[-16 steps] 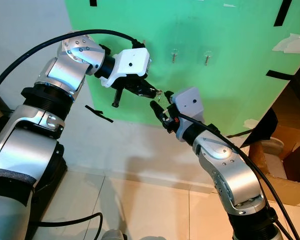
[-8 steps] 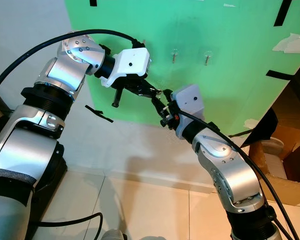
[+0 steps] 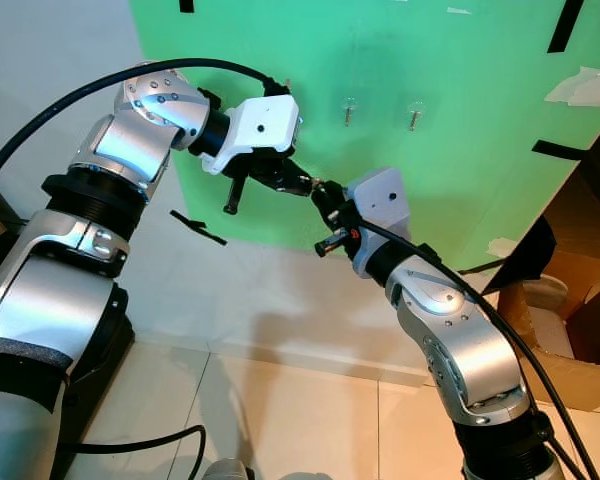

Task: Hang keys on a hook

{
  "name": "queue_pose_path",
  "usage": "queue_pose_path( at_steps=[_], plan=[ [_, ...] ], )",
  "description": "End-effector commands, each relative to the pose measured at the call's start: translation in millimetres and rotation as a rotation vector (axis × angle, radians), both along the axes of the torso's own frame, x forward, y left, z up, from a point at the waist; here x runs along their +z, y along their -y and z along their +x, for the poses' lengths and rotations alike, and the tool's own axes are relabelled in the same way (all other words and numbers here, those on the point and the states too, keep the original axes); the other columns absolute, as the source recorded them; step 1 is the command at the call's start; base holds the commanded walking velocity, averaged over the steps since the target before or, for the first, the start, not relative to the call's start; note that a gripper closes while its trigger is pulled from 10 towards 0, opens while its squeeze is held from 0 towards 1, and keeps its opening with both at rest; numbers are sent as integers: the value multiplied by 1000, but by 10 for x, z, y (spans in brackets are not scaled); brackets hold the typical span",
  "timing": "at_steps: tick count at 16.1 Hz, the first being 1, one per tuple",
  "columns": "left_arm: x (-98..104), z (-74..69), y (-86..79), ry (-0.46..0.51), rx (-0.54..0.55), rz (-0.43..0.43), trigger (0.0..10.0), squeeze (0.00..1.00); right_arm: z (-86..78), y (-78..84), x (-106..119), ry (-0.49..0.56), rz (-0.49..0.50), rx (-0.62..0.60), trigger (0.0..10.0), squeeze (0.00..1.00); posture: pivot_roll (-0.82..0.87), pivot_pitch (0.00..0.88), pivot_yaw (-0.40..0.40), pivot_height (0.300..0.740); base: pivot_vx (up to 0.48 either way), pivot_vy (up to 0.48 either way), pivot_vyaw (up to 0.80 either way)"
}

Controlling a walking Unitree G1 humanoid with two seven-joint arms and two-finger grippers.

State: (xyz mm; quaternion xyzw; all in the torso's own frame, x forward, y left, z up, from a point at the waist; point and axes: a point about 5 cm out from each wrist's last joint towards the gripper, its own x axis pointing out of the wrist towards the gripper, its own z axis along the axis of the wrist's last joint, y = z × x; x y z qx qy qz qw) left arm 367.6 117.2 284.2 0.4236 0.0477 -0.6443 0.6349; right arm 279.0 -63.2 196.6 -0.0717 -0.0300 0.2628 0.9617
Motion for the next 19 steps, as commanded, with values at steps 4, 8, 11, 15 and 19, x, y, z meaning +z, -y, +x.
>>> queue_pose_path(
  at_steps=[4,8,11,15,19],
  plan=[
    [55,7,-19,15,7,-4,10000,0,36,14,21,14,-17,-12,0,0,-36,0,-3,740,0,0,0],
    [-15,7,-49,0,28,-16,10000,0,32,27,41,38,-12,-4,0,0,-34,0,-5,740,0,0,0],
    [-92,11,-93,-22,80,-55,10000,0,9,27,37,46,-21,27,0,0,-34,0,-10,740,0,0,0],
    [-285,-51,-101,-37,143,-236,10000,1000,-39,68,-16,33,-63,79,0,0,-31,0,-29,740,0,0,0],
    [-402,-100,-186,-59,219,-299,10000,1000,-76,72,-99,6,-89,119,0,0,-26,0,-39,740,0,0,0]
  ],
)
